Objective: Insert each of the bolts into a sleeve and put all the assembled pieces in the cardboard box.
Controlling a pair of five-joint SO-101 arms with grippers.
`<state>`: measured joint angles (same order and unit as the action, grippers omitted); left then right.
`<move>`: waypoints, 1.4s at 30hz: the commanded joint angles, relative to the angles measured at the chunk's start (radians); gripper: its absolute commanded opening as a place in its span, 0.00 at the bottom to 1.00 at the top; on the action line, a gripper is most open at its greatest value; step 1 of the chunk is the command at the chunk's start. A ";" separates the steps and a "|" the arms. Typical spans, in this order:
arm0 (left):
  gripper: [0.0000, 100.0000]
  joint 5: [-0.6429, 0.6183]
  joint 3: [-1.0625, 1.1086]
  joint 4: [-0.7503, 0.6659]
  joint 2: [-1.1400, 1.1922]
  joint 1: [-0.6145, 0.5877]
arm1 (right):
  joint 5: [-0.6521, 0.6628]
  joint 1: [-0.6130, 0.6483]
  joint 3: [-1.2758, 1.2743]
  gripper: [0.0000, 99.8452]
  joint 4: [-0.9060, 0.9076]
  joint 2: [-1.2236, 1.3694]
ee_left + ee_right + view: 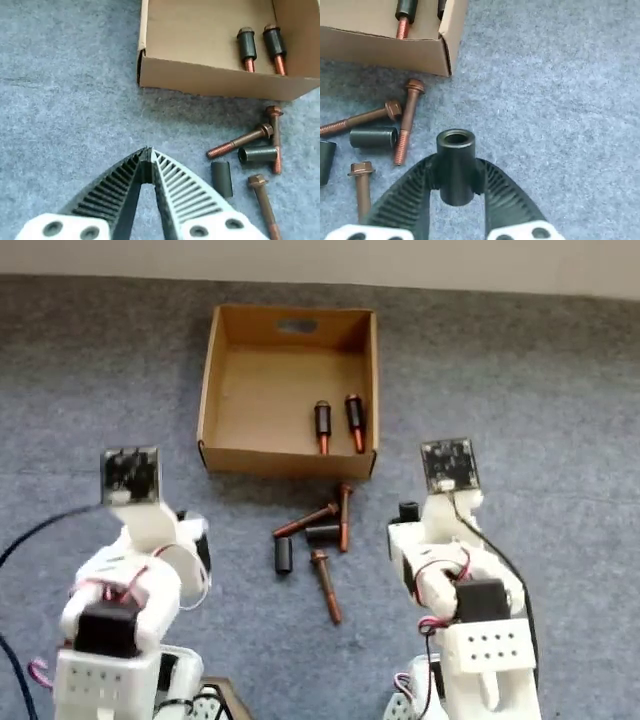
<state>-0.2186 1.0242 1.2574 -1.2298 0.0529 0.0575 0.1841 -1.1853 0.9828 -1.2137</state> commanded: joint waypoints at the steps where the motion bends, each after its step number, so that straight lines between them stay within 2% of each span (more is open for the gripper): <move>1: 0.01 -0.011 -0.166 0.037 0.312 0.116 | -0.009 -0.008 -0.048 0.01 -0.033 -0.116; 3: 0.01 -0.032 -0.231 0.071 0.437 0.200 | -0.009 -0.010 -0.076 0.01 -0.030 -0.171; 8: 0.02 -0.209 -0.335 0.075 0.684 0.403 | -0.009 -0.013 -0.131 0.01 -0.022 -0.272; 12: 0.12 -0.365 -0.427 0.075 0.852 0.507 | -0.009 -0.013 -0.133 0.01 0.028 -0.328; 15: 0.22 -0.509 -0.504 0.075 0.963 0.541 | -0.008 -0.013 -0.133 0.01 0.051 -0.371; 17: 0.26 -0.555 -0.545 0.075 1.030 0.561 | -0.008 -0.013 -0.137 0.01 0.064 -0.397; 27: 0.27 -0.568 -0.707 0.080 1.371 0.588 | -0.008 -0.013 -0.140 0.01 0.084 -0.455; 37: 0.26 -0.562 -0.722 0.075 1.443 0.585 | -0.008 -0.013 -0.140 0.01 0.084 -0.455; 39: 0.20 -0.560 -0.722 0.075 1.443 0.587 | -0.008 -0.013 -0.140 0.01 0.084 -0.455; 42: 0.05 -0.559 -0.722 0.075 1.443 0.587 | -0.008 -0.013 -0.140 0.01 0.084 -0.455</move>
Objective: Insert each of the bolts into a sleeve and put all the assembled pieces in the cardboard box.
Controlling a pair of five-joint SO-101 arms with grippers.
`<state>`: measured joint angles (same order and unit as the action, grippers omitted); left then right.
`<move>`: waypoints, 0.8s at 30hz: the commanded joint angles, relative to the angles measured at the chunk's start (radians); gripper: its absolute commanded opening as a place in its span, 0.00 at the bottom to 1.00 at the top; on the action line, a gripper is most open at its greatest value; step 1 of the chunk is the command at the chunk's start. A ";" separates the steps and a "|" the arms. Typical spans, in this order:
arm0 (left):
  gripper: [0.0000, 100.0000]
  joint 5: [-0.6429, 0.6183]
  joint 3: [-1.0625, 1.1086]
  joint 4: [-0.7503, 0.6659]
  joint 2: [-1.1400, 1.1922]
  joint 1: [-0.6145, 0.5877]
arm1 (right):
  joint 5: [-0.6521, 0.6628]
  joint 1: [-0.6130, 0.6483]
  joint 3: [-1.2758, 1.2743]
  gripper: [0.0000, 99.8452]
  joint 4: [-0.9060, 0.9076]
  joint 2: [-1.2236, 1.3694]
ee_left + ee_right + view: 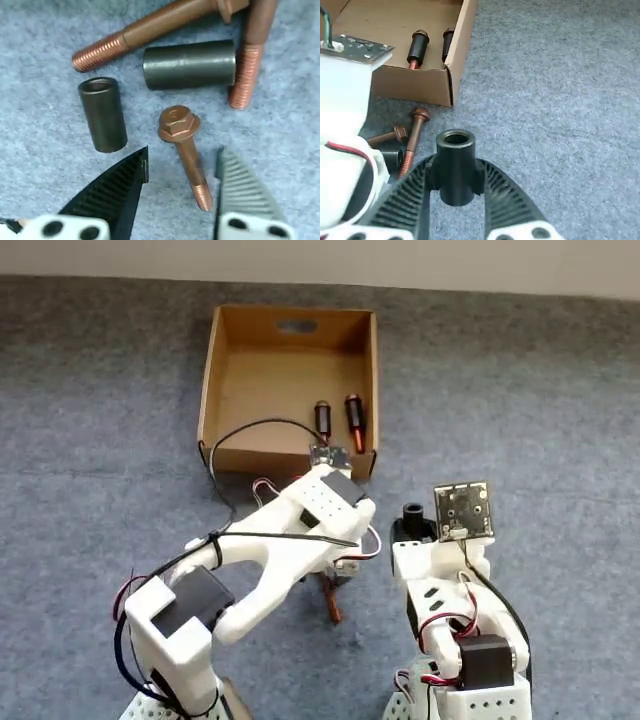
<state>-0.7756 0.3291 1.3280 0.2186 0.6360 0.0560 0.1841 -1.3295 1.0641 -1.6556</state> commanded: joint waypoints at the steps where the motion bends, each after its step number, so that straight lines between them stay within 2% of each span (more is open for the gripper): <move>1: 0.05 -0.002 -0.027 0.005 -0.005 0.005 | -0.006 -0.013 0.004 0.01 0.002 -0.013; 9: 0.06 0.003 0.005 0.005 -0.005 0.005 | -0.006 -0.013 0.004 0.01 0.002 -0.015; 14: 0.06 0.272 -0.022 -0.006 -0.016 0.013 | -0.006 -0.019 0.004 0.01 0.002 -0.015; 18: 0.06 0.417 0.016 -0.117 -0.010 0.004 | -0.006 -0.068 0.005 0.01 0.002 -0.015; 24: 0.07 0.422 0.119 -0.336 -0.015 0.002 | -0.006 -0.071 0.005 0.01 -0.004 -0.015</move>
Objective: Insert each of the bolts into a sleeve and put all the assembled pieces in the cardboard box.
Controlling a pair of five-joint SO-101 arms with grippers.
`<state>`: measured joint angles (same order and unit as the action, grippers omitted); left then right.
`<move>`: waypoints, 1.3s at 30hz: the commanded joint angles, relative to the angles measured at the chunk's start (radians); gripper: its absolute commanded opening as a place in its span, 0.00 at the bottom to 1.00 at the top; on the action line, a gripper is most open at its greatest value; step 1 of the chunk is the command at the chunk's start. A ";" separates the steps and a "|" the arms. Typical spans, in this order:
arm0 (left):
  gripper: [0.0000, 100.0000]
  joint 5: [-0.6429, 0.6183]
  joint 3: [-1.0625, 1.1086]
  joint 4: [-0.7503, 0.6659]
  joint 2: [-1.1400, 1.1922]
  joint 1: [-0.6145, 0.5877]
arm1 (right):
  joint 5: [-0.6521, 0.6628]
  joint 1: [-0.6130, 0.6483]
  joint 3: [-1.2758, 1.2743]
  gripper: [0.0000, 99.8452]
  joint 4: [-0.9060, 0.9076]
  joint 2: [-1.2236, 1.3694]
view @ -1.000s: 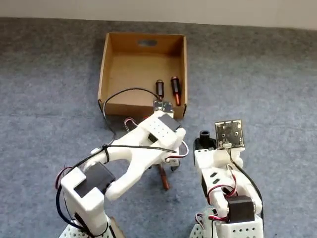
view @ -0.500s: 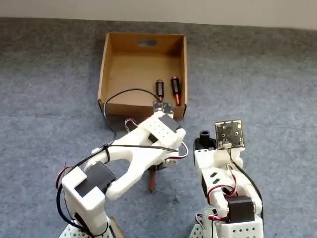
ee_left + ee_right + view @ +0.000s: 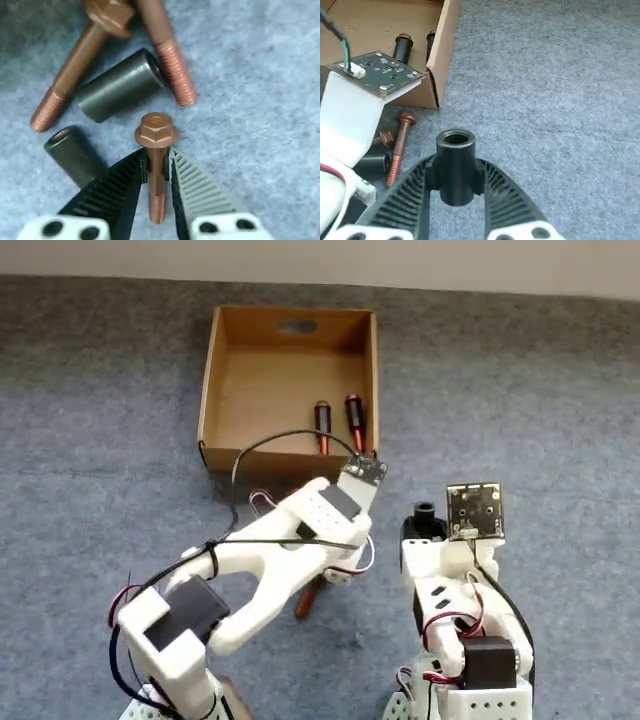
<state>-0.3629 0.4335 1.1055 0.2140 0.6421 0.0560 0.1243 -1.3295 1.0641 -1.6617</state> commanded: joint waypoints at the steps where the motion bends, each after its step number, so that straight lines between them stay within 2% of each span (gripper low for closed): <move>1: 0.07 0.009 0.021 -0.132 -0.007 -0.004 | -0.006 -0.012 0.005 0.01 -0.004 -0.008; 6: 0.07 0.009 0.018 -0.137 -0.002 -0.005 | -0.006 -0.012 0.005 0.01 -0.004 -0.008; 13: 0.06 0.008 0.013 -0.138 -0.002 -0.068 | -0.006 -0.012 0.005 0.01 -0.004 -0.008; 16: 0.00 0.015 0.012 -0.135 -0.013 -0.071 | -0.008 -0.012 0.004 0.01 -0.004 -0.008; 20: 0.01 0.017 0.033 -0.135 -0.082 -0.064 | -0.008 -0.012 0.004 0.01 -0.005 -0.008; 27: 0.01 0.011 0.170 -0.135 -0.504 -0.064 | -0.043 -0.008 0.008 0.01 -0.013 -0.008; 34: 0.01 0.015 0.266 -0.147 -0.938 -0.064 | -0.046 0.077 0.010 0.01 -0.096 -0.008; 39: 0.01 0.011 0.272 -0.258 -1.132 -0.062 | -0.049 0.081 0.002 0.01 -0.119 -0.008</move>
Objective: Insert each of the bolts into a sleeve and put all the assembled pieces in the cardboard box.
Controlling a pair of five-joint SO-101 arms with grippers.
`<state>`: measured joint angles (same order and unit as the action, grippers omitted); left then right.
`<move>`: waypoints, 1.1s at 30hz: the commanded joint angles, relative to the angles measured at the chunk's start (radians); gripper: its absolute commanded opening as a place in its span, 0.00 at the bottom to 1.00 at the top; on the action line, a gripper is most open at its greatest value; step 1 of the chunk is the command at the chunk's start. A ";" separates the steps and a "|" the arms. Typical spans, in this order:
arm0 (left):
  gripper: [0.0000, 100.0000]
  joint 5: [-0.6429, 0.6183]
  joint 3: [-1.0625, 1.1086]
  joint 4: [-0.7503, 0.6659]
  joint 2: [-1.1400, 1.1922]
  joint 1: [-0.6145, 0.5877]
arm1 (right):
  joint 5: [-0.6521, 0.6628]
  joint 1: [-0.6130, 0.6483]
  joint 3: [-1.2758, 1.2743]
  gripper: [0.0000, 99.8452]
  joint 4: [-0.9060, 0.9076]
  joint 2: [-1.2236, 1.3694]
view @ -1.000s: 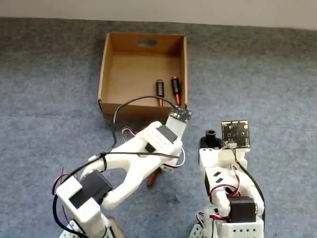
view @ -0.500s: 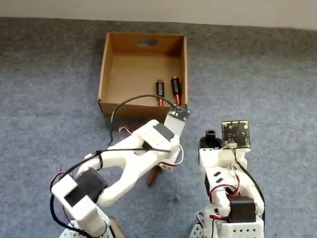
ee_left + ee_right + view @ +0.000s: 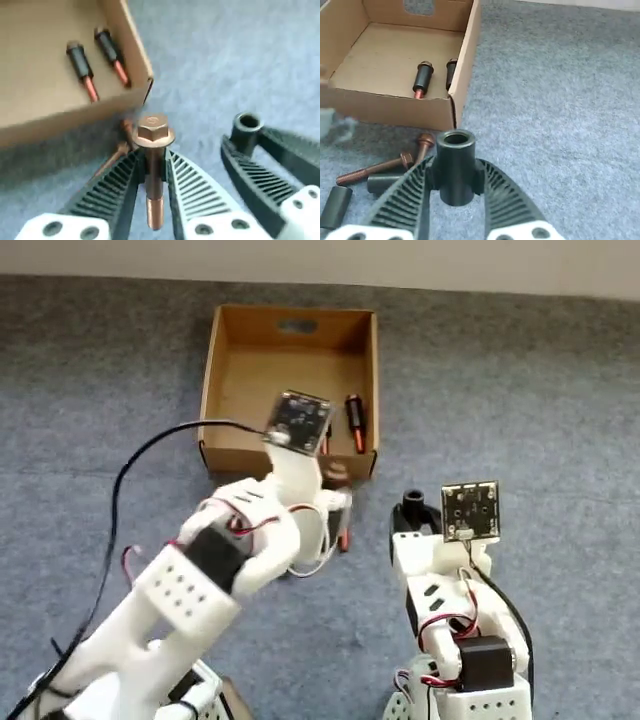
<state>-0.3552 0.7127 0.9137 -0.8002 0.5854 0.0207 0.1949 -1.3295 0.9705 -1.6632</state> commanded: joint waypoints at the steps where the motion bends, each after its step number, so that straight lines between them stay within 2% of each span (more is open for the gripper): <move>1: 0.01 0.002 -0.007 -0.087 -0.137 -0.002 | -0.014 0.010 0.002 0.01 -0.022 -0.007; 9: 0.01 0.006 -0.005 -0.262 -0.166 -0.004 | -0.014 0.012 -0.024 0.01 -0.039 -0.010; 15: 0.01 0.002 -0.005 -0.439 -0.166 0.002 | -0.014 0.012 -0.085 0.01 -0.056 -0.179; 19: 0.01 0.002 0.010 -0.546 -0.165 0.010 | -0.014 0.012 -0.107 0.01 -0.065 -0.160; 22: 0.01 0.006 0.067 -0.609 -0.165 0.045 | -0.014 0.012 -0.114 0.01 -0.140 -0.173; 28: 0.01 0.008 0.125 -0.776 -0.165 0.071 | -0.014 0.012 -0.116 0.01 -0.409 -0.168; 33: 0.01 0.008 0.122 -0.833 -0.165 0.073 | -0.014 0.012 -0.116 0.01 -0.458 -0.168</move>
<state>-0.3552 0.8477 0.1281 -0.9383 0.6406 0.0176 0.2041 -1.4507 0.5516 -1.8259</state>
